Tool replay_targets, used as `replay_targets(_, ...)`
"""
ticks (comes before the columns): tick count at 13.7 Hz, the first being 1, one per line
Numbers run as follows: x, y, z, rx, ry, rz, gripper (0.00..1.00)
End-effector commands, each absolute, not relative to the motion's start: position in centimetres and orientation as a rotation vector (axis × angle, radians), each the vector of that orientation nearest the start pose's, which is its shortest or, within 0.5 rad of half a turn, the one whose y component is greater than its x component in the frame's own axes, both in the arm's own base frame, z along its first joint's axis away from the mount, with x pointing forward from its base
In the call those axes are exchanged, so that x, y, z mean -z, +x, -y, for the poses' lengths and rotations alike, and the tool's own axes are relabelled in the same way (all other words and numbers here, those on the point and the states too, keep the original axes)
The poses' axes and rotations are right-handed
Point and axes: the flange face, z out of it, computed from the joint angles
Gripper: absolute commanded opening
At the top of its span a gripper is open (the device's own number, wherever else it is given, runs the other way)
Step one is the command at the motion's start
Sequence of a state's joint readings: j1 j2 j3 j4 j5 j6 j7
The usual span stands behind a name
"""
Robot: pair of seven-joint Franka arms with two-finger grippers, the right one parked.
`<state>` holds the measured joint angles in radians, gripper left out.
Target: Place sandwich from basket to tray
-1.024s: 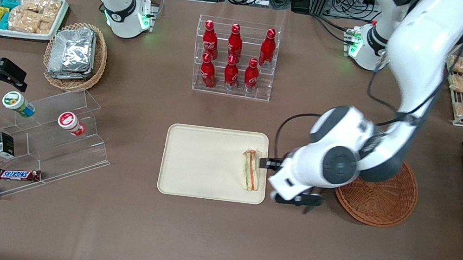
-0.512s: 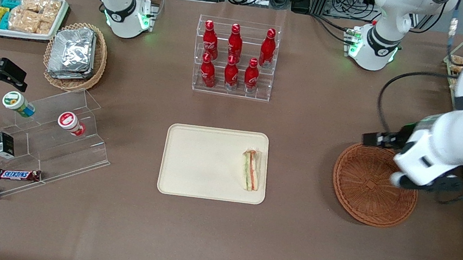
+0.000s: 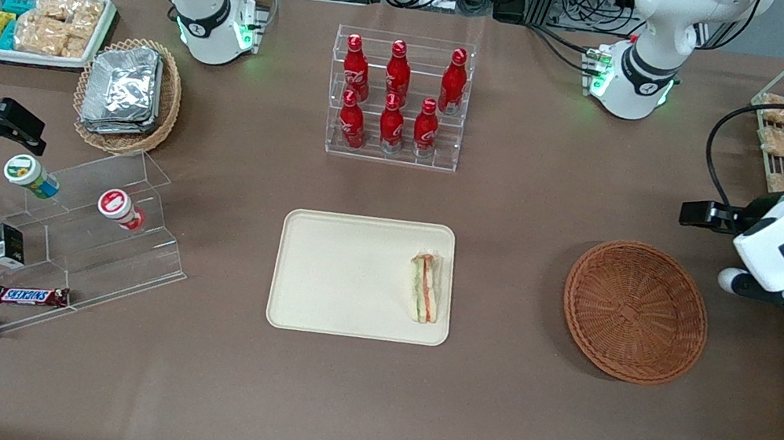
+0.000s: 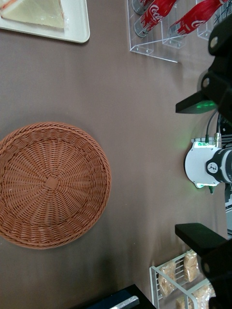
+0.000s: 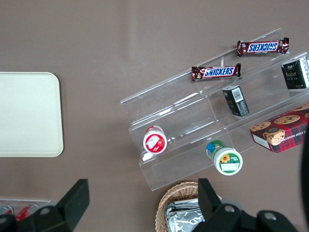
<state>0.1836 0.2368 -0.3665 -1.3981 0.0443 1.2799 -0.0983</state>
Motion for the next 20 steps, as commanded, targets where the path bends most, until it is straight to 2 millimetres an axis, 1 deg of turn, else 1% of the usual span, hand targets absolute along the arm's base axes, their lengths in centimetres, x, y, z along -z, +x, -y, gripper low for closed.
replay_targets(1, -55.1, 54.6, 8.2, -0.393, -3.053, -0.151, 1.0)
replay_targets(3, -54.4, 53.3, 8.5, -0.343, -3.046, -0.149, 1.0)
replay_targets(6, -54.4, 52.9, 8.8, -0.301, -3.045, -0.154, 1.0)
replay_targets(7, -54.8, 52.6, 9.0, -0.294, -3.043, -0.157, 1.0)
replay_targets(8, -55.1, 52.6, 8.5, -0.285, -3.045, -0.143, 1.0)
replay_targets(14, -55.8, 52.8, 8.5, -0.252, -3.046, -0.147, 1.0)
replay_targets(17, -56.4, 53.8, 8.7, -0.217, -3.051, -0.154, 1.0)
replay_targets(20, -56.0, 54.1, 8.4, -0.231, -3.052, -0.143, 1.0)
